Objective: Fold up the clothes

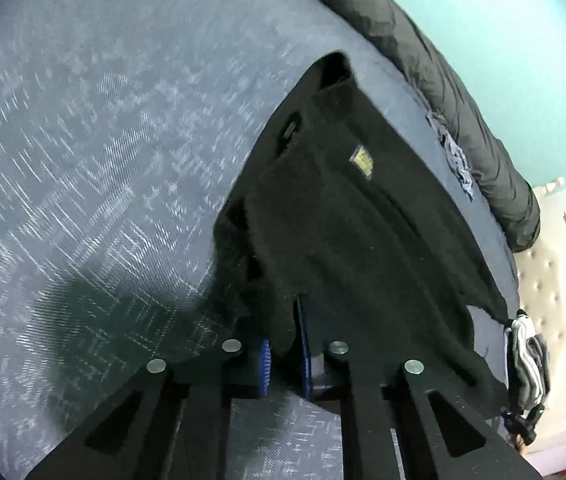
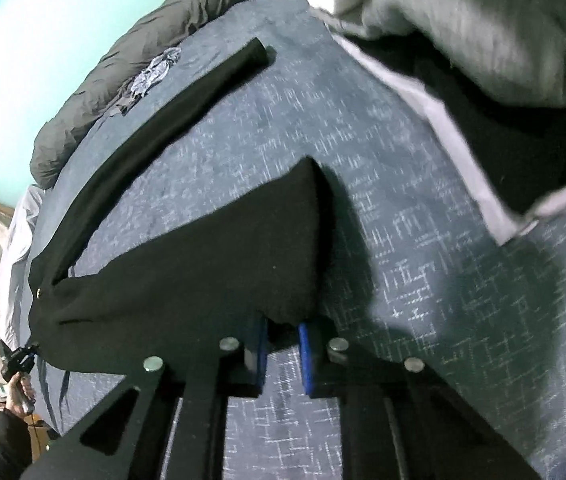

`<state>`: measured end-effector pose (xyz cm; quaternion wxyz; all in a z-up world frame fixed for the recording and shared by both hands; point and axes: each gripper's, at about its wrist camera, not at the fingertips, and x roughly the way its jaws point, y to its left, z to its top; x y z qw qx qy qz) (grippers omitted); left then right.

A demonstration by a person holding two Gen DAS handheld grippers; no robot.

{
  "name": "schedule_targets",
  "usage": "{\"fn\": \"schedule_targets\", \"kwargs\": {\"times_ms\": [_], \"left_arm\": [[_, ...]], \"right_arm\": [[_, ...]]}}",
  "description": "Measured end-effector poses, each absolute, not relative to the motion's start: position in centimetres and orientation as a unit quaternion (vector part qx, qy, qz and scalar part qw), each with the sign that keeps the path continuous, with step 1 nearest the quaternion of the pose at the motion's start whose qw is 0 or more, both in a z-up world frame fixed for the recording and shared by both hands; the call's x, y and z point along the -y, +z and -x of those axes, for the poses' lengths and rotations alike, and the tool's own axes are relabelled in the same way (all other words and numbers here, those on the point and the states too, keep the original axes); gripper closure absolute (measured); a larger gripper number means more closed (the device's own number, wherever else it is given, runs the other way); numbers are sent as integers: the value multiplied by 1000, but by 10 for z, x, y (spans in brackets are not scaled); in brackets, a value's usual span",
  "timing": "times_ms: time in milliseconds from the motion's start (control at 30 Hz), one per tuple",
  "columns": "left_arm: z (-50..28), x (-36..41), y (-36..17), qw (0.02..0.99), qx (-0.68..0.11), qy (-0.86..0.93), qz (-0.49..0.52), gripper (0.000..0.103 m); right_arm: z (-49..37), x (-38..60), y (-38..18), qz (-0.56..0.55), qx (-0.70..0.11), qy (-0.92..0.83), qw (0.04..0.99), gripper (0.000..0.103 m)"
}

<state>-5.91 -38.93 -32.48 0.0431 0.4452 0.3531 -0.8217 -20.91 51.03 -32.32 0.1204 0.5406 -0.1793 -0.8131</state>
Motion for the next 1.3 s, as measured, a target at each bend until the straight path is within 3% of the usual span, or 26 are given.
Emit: {"fn": "schedule_targets", "kwargs": {"times_ms": [333, 567, 667, 733, 967, 1300], "left_arm": [[25, 407, -278, 36, -357, -826, -434, 95], [24, 406, -326, 48, -379, -793, -475, 94], [21, 408, -339, 59, -397, -781, -478, 92], [21, 410, -341, 63, -397, -781, -479, 89], [17, 411, -322, 76, -373, -789, -483, 79], [22, 387, -272, 88, -311, -826, -461, 76]], "right_arm": [[193, -526, -269, -524, 158, -826, 132, 94], [163, -538, -325, -570, 167, -795, 119, 93], [159, -538, -333, -577, 165, -792, 113, 88], [158, -540, -334, -577, 161, -794, 105, 78], [156, -550, -314, -555, 140, -815, 90, 74], [178, -509, -284, -525, 103, -832, 147, 68]]}}
